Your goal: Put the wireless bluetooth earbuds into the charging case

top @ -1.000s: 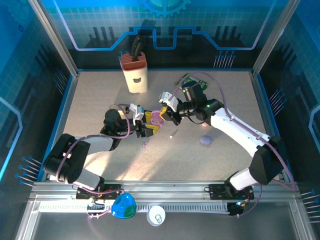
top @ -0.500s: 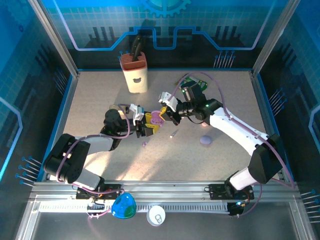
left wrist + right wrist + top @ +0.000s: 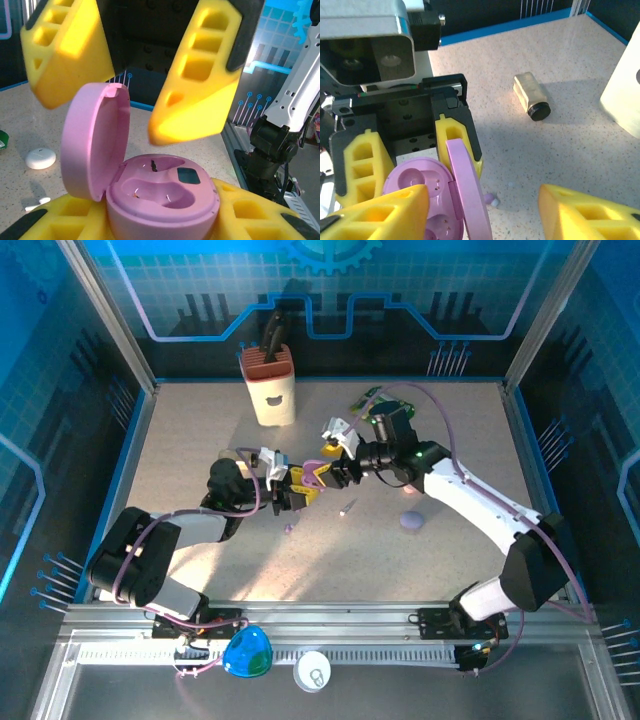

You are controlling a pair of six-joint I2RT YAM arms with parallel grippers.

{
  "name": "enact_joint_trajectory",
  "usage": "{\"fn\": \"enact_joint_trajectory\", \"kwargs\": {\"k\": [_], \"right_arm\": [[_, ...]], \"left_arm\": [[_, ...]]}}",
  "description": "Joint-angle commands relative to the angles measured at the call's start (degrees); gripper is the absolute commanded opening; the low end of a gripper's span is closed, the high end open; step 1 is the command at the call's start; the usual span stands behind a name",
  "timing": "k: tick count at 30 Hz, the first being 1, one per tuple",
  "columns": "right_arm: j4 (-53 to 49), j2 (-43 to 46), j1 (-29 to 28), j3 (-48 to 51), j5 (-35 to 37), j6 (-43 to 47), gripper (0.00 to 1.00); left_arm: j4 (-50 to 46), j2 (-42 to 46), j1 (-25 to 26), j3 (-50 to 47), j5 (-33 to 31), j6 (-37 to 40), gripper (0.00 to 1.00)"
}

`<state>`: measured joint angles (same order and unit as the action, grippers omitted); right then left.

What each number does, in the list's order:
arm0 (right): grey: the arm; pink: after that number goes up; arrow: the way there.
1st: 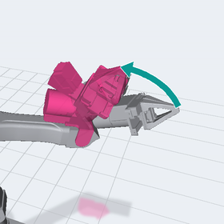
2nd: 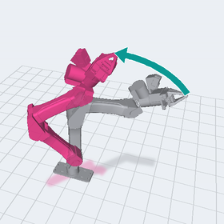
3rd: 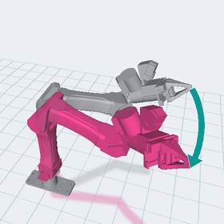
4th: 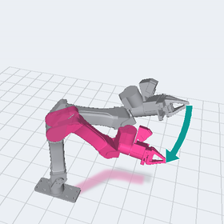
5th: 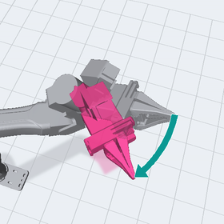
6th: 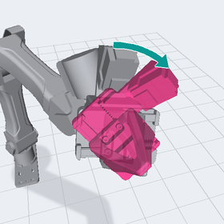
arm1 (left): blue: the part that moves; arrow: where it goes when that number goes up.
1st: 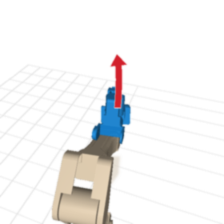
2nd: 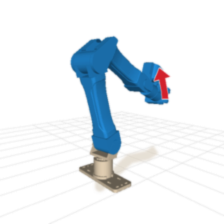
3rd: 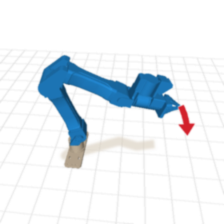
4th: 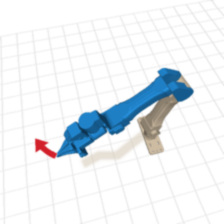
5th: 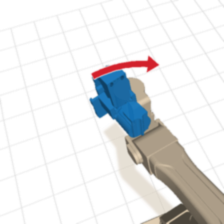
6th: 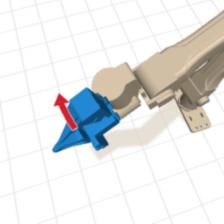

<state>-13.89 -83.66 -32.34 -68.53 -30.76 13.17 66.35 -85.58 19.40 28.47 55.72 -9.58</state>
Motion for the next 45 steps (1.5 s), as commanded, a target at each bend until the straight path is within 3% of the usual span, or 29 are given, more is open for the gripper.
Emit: {"fn": "enact_joint_trajectory", "kwargs": {"k": [1, 9, 13, 18, 22, 28, 45], "right_arm": [[7.7, 3.8, 2.4, 3.3, -4.2, -6.1, 0.64], [26.0, 9.4, 10.1, 15.8, -5.4, -24.0, 0.68], [25.0, 8.3, 10.6, 17.3, 3.2, -31.6, 0.68], [19.9, -0.1, 8.5, 15.4, 8.3, -39.4, 0.66], [15.0, -10.8, 4.6, 10.0, 6.8, -39.7, 0.65], [12.8, -25.5, 0.8, 0.6, -1.2, -39.9, 0.62], [-7.6, -44.3, -6.8, -23.9, -2.6, -28.1, 0.61]], "left_arm": [[3.2, -0.6, -0.8, 0.7, -1.2, 0.1, 0.37], [13.7, -3.4, -6.0, -0.8, -7.9, -4.2, 0.37], [13.9, -3.7, -7.8, -0.5, -10.5, -4.6, 0.37], [14.0, -2.3, -9.4, -0.7, -12.8, -4.3, 0.37], [14.0, -0.5, -10.2, -1.0, -13.9, -4.5, 0.38], [14.0, 4.2, -11.0, -2.6, -14.2, -5.7, 0.39], [14.0, 8.1, -11.2, -4.2, -13.4, -8.1, 0.4]]}}
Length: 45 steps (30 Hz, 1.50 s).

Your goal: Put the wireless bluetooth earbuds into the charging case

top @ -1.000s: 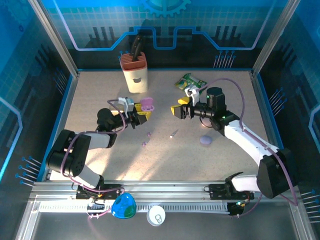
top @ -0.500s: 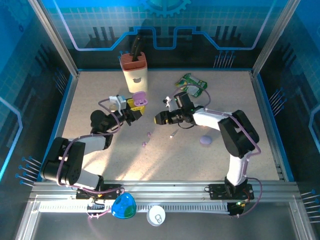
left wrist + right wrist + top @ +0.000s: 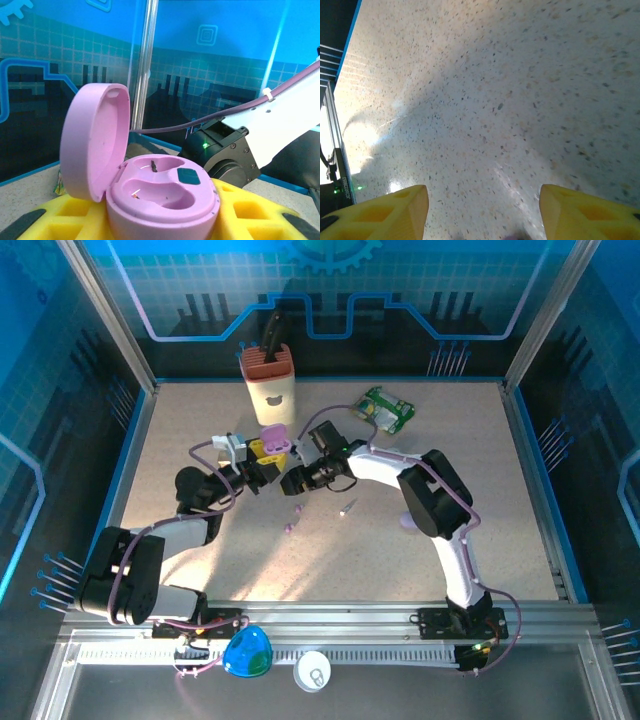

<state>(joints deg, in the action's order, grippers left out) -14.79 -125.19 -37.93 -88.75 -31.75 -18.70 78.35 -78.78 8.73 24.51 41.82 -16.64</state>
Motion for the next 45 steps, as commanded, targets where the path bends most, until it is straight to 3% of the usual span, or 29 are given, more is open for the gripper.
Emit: {"fn": "enact_joint_trajectory", "kwargs": {"k": [1, 11, 28, 34, 45], "right_arm": [[-8.7, -3.7, -1.4, -5.2, -2.2, 4.9, 0.62], [-22.6, -6.9, -0.8, -10.2, -4.6, 14.4, 0.61], [-21.1, 1.7, -0.5, 1.1, -6.7, 12.6, 0.58], [-19.1, 4.8, -0.3, 3.3, -4.1, 11.0, 0.58], [-19.6, -0.7, 0.8, -1.0, -3.5, 11.9, 0.54]], "left_arm": [[2.0, 1.4, -0.6, -0.2, 0.6, -1.1, 0.4], [2.0, 1.2, -0.6, -0.9, 0.9, -1.4, 0.4], [2.0, -0.9, -0.6, -0.5, 1.2, -0.8, 0.4], [2.0, -1.4, -0.6, -0.2, 1.4, -0.9, 0.4], [2.0, -0.7, -0.6, -0.8, 1.3, -1.3, 0.4]]}}
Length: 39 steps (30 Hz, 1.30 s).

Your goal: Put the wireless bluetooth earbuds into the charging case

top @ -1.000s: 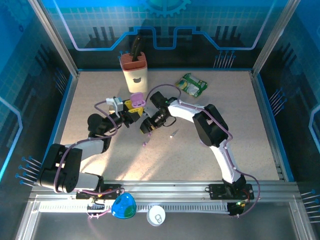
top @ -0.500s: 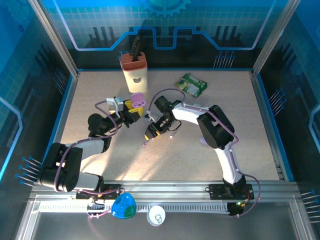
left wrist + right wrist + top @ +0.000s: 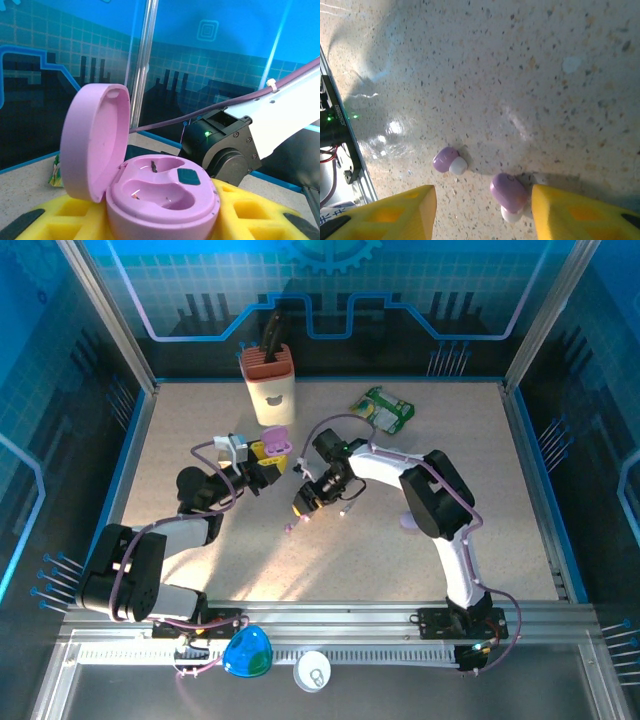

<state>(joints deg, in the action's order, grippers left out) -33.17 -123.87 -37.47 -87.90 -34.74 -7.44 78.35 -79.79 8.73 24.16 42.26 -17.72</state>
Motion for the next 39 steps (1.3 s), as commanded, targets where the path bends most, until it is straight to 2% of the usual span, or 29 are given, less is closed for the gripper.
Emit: {"fn": "enact_joint_trajectory", "kwargs": {"k": [1, 14, 22, 39], "right_arm": [[-1.0, -2.2, 0.4, -1.9, -0.4, 0.8, 0.53], [-1.5, -3.4, 0.1, -1.2, -4.8, 2.8, 0.5], [-1.7, -2.1, 0.1, 0.5, -4.8, 2.7, 0.36], [-4.9, -3.3, -0.7, -0.6, -3.2, 7.4, 0.33]], "left_arm": [[1.9, 0.3, -0.6, -0.6, 0.8, -0.2, 0.41], [2.0, -0.4, -0.5, 0.2, 1.2, -0.9, 0.41], [2.0, -0.2, -0.6, 0.1, 1.3, -1.1, 0.4], [2.0, 0.6, -0.6, -0.4, 1.3, -0.8, 0.41]]}}
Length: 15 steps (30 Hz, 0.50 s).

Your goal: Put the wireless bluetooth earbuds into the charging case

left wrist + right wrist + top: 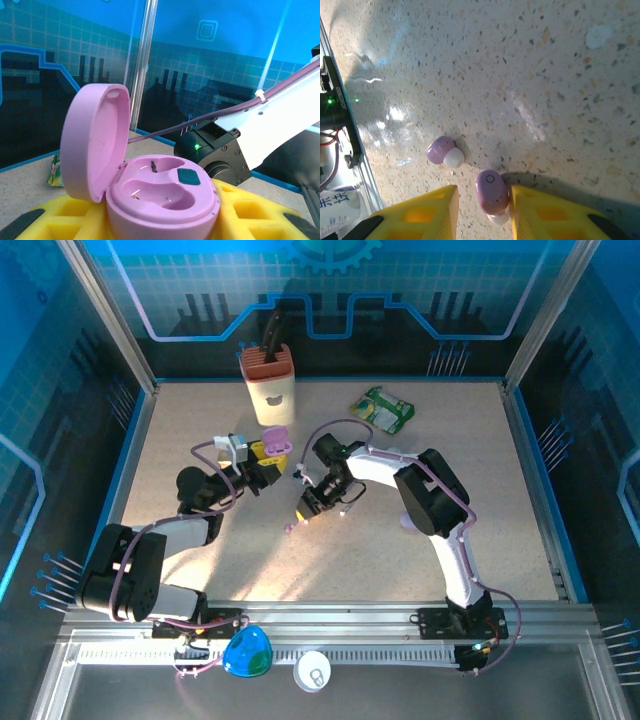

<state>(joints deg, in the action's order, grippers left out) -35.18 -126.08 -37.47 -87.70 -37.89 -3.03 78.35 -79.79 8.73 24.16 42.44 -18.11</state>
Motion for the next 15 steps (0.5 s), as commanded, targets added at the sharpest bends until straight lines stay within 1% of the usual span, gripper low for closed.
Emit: {"fn": "enact_joint_trajectory", "kwargs": {"k": [1, 7, 8, 10, 12, 15], "right_arm": [[-3.3, -1.2, -0.8, -1.0, 0.4, 3.6, 0.33], [-3.8, -2.1, -1.3, -2.2, 3.3, 3.1, 0.25], [-3.6, -2.2, -1.3, -2.3, 3.8, 2.8, 0.21], [-3.1, -2.1, -1.4, -2.4, 4.4, 1.7, 0.2], [-2.4, -1.8, -1.5, -2.3, 4.7, 0.7, 0.2], [-0.4, -1.2, -1.5, -1.5, 4.5, -1.1, 0.29]], "left_arm": [[2.0, 0.5, -0.6, -0.4, 1.1, -0.5, 0.41], [2.0, 0.5, -0.5, -0.3, 1.1, -0.7, 0.41], [2.0, 0.5, -0.5, -0.4, 1.2, -0.7, 0.41], [2.0, 0.6, -0.6, -0.5, 1.1, -0.6, 0.41], [2.0, 0.6, -0.6, -0.6, 1.1, -0.5, 0.41], [2.0, 0.4, -0.6, -0.7, 1.1, -0.5, 0.41]]}}
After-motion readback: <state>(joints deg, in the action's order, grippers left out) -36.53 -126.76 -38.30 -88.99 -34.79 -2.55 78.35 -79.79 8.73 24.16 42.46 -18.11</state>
